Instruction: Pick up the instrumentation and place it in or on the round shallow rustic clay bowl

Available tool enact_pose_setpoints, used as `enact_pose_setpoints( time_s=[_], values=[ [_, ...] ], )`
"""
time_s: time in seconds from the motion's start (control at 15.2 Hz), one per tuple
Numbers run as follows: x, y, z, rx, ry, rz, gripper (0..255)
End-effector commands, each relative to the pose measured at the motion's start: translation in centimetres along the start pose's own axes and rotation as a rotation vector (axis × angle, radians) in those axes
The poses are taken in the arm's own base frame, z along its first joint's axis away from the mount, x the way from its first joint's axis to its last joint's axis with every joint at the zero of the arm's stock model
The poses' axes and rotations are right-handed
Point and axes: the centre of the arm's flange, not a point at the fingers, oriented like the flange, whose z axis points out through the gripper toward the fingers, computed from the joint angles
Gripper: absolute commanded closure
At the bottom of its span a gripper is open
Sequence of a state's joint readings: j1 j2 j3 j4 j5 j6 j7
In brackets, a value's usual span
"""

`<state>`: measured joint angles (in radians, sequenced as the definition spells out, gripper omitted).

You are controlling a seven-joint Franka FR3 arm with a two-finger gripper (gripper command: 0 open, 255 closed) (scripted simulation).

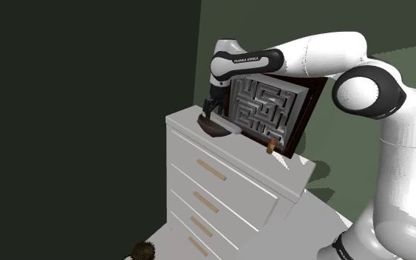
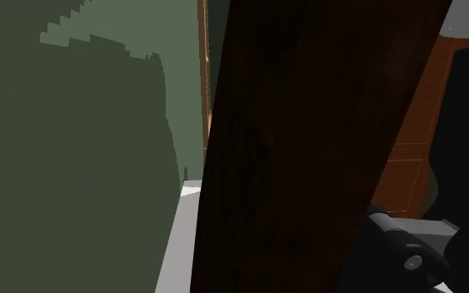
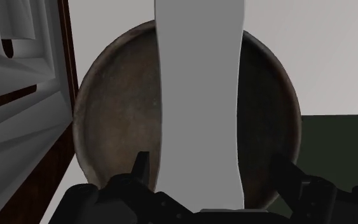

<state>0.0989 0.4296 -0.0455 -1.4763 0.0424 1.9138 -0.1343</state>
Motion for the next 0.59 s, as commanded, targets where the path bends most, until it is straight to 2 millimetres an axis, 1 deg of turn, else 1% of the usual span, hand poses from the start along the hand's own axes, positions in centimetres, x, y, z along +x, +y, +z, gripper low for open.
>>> enact_pose_setpoints(
  time_s=[0.0,0.2,0.53],
  values=[
    [0.0,0.0,-1.3,0.000,0.000,0.001,0],
    [0.0,0.0,-5.0,0.000,0.000,0.001,0],
    [0.0,0.0,-5.0,0.000,0.000,0.001,0]
  ],
)
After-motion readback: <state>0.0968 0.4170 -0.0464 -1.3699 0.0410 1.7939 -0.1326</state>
